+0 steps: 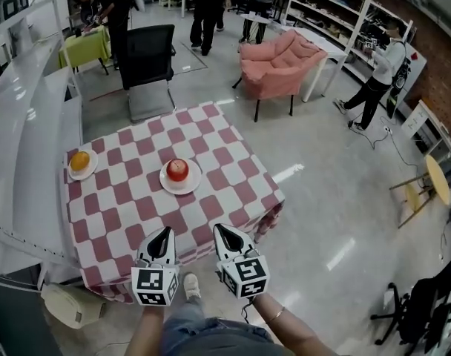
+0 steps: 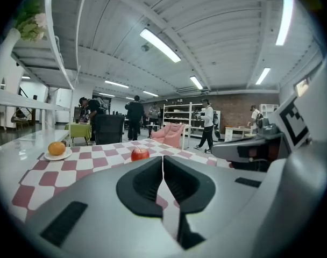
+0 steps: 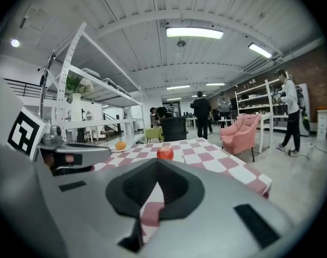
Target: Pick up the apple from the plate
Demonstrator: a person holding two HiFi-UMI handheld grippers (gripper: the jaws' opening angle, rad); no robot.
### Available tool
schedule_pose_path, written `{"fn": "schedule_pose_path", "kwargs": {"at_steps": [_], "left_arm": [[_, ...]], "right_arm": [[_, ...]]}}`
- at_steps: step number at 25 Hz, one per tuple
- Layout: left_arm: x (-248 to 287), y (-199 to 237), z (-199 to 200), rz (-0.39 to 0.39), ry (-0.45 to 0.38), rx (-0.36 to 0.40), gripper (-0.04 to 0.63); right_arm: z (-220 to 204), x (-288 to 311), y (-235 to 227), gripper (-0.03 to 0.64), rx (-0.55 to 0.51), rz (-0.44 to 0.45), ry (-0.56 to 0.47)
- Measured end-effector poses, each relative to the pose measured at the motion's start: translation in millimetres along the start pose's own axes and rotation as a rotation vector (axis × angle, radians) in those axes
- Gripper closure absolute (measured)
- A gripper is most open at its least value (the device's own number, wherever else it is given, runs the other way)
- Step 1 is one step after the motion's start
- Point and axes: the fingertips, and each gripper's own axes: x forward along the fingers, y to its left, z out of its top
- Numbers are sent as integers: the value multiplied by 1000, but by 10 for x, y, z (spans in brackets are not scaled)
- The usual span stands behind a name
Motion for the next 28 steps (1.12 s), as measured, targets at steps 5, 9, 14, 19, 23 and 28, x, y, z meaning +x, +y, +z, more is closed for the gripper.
{"fn": "schedule_pose_path", "kwargs": {"at_steps": [5,9,14,19,23,28], "left_arm": [[357,248,77,-14,13,4,577],[590,406,120,-26,21,2,575],[845,567,124,-55,41,-2,550],[1065,693,113,-79,56,-4,526],[1189,763,92,-94,64,-14,514],[1315,788,65,-111,85,-10,481]], "right_arm": [[101,389,-113,607,5,-21,9],[192,642,-194,607,6,-37,9],[227,908,-257,606,9,-58,25],[216,1128,-305,607,8,-77,45],[185,1243,-324,607,6,-86,63],[198,1299,-397,607,8,-105,67]]}}
